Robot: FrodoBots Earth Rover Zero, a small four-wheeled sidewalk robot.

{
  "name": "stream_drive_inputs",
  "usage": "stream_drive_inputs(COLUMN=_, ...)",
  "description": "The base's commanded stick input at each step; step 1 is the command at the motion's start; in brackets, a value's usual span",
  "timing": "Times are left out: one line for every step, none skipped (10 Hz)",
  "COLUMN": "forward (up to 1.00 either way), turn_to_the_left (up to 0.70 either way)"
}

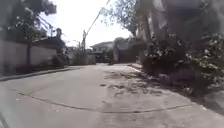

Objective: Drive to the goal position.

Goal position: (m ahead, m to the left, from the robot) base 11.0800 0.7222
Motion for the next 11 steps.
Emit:
stream_drive_inputs(forward=1.00, turn_to_the_left=-0.06)
stream_drive_inputs(forward=1.00, turn_to_the_left=-0.14)
stream_drive_inputs(forward=1.00, turn_to_the_left=-0.11)
stream_drive_inputs(forward=1.00, turn_to_the_left=-0.09)
stream_drive_inputs(forward=1.00, turn_to_the_left=-0.18)
stream_drive_inputs(forward=1.00, turn_to_the_left=-0.22)
stream_drive_inputs(forward=1.00, turn_to_the_left=-0.14)
stream_drive_inputs(forward=1.00, turn_to_the_left=-0.18)
stream_drive_inputs(forward=1.00, turn_to_the_left=-0.39)
stream_drive_inputs(forward=1.00, turn_to_the_left=-0.25)
stream_drive_inputs(forward=1.00, turn_to_the_left=-0.09)
